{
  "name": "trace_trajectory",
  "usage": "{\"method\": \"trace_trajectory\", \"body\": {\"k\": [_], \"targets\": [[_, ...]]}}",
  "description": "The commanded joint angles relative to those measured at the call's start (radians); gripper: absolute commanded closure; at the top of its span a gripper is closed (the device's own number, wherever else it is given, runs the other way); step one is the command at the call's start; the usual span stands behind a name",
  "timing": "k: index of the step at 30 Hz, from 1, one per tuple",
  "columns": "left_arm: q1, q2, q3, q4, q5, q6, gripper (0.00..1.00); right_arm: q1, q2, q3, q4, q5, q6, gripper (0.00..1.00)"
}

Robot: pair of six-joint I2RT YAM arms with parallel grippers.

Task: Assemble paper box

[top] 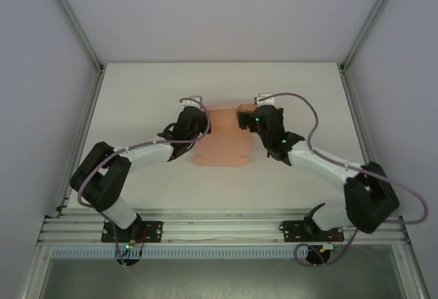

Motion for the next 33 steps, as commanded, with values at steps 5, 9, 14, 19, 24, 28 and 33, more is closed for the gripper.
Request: {"method": "trace_trajectory", "body": {"k": [5,9,14,19,24,28,33], "targets": [[0.021,-0.039,0.004,-0.022,-0.022,0.026,1.00,-0.176,-0.218,-0.120,-0.224,-0.223,0.066,0.00],[0.030,-0.041,0.006,-0.023,-0.015,0.023,1.00,-0.224,-0.252,-0.148,-0.276,-0.332,0.067,0.00],[0.035,-0.038,0.004,-0.011,0.003,0.007,1.00,-0.228,-0.192,-0.175,-0.233,-0.422,0.045,0.00],[0.038,-0.032,0.009,-0.010,0.021,-0.001,1.00,-0.233,-0.092,-0.148,-0.173,-0.416,0.062,0.00],[0.037,-0.013,0.001,0.013,0.031,0.006,1.00,-0.235,-0.053,-0.136,-0.085,-0.408,0.051,0.00],[0.038,-0.001,0.006,0.013,0.052,0.015,1.00,-0.236,-0.033,-0.111,-0.061,-0.402,0.040,0.00],[0.037,0.010,0.011,0.014,0.049,0.026,1.00,-0.235,-0.012,-0.088,-0.068,-0.459,0.004,0.00]]}}
